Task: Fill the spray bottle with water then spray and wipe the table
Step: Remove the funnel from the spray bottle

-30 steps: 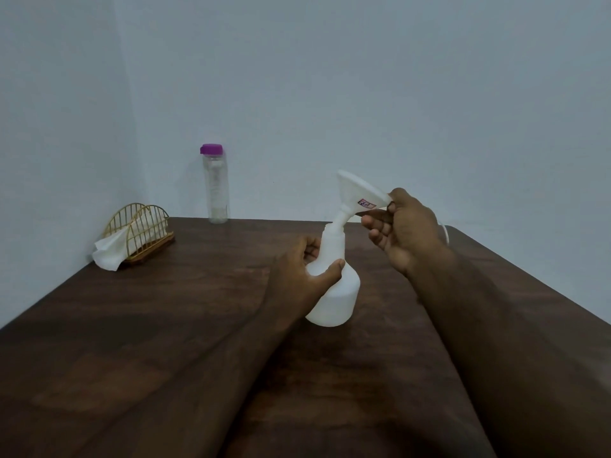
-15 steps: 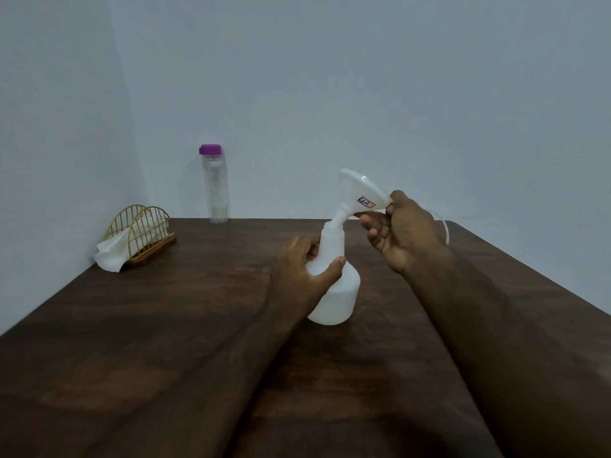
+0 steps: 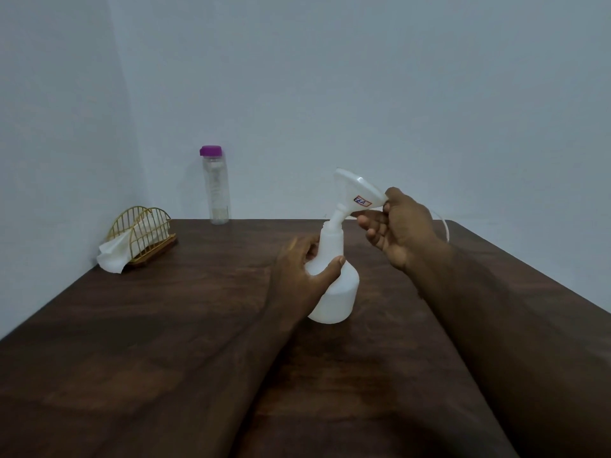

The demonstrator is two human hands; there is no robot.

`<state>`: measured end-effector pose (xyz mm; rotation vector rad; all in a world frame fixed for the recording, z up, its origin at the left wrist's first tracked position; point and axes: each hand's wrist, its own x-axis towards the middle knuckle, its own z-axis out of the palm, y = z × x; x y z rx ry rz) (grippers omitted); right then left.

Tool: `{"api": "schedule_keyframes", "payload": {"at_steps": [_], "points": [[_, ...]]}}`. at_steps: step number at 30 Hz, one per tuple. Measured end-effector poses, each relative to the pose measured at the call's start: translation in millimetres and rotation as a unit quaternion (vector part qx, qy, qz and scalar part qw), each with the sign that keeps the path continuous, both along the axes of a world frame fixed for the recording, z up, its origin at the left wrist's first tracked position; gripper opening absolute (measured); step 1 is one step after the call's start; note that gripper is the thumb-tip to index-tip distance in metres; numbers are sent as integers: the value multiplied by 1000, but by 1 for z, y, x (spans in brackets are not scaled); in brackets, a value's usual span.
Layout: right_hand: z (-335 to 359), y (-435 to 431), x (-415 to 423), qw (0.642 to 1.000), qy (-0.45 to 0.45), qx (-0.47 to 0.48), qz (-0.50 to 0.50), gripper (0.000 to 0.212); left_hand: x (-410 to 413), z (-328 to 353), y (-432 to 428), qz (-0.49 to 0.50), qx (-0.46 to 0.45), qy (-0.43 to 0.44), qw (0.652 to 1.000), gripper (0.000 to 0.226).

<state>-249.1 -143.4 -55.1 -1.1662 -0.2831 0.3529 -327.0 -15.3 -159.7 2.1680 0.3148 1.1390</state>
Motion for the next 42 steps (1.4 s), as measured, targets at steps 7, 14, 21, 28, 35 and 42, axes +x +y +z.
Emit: {"api": "schedule_keyframes", "payload": {"at_steps": [7, 14, 21, 28, 35, 42], "points": [[1, 5, -2, 997, -69, -38, 1, 17, 0, 0, -1, -4, -10, -3, 1000, 45], [2, 7, -10, 985, -152, -75, -12, 22, 2, -2, 0, -8, -15, 2, 1000, 48], [1, 7, -17, 979, -181, -86, -22, 25, 2, -5, 4, 1, -17, -5, 1000, 49], [0, 5, -14, 989, -133, -68, -15, 23, 1, -5, 7, 6, -14, -5, 1000, 50], [3, 2, -7, 999, 9, 4, -39, 16, 0, -6, 8, 12, -8, -4, 1000, 54], [8, 0, 0, 999, 25, 17, -37, 13, 0, -6, 7, 13, 0, 7, 1000, 52]]}}
